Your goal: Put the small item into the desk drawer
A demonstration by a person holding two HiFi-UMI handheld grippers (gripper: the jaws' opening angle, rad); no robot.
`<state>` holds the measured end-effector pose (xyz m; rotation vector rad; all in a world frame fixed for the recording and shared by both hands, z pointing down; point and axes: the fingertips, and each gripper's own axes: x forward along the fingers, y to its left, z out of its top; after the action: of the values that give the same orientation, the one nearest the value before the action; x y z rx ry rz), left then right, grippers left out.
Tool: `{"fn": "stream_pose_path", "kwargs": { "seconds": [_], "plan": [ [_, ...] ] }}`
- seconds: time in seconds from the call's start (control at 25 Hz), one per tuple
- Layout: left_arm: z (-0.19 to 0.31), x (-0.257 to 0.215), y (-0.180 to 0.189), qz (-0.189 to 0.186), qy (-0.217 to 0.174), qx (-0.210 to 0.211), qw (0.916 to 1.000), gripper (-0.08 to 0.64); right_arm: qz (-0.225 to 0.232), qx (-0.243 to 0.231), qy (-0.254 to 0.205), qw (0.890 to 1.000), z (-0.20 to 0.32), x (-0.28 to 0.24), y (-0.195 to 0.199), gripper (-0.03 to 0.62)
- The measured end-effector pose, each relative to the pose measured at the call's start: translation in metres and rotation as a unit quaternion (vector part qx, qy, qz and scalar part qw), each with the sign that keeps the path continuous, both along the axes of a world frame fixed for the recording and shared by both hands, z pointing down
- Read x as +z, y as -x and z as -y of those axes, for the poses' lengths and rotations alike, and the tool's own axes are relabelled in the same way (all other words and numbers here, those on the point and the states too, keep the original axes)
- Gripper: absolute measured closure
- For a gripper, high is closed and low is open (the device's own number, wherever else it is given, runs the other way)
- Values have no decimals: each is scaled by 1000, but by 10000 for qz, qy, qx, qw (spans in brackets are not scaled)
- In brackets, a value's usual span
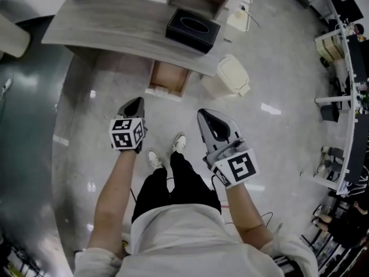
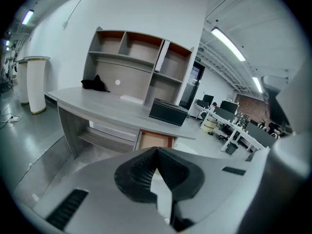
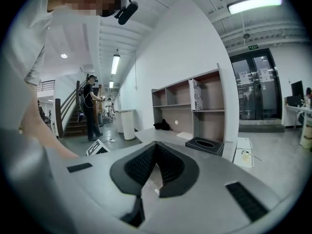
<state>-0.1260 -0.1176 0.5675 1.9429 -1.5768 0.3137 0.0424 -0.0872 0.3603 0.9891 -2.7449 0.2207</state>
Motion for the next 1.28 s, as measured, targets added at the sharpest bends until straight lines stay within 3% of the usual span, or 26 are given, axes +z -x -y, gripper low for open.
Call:
{"fn": "stream_pose_path", "kwargs": {
  "seconds": [0.16, 0.52, 0.96, 1.28],
  "plan": [
    [-13, -54, -3, 193, -270, 57, 9994, 543, 120, -58, -83, 9999, -10, -38, -8, 570],
    [-7, -148, -6, 661, -960, 164, 9931, 543, 365, -203, -197, 9989, 4, -70, -20, 569],
    [6, -282, 13, 1146, -2071, 68, 9716, 543, 365, -307, -731, 9962, 45, -123, -31, 571],
    [2, -342, 16, 1332, -2577, 113, 9569, 543, 539, -330, -1147, 9914, 60, -166, -31, 569]
  ]
}}
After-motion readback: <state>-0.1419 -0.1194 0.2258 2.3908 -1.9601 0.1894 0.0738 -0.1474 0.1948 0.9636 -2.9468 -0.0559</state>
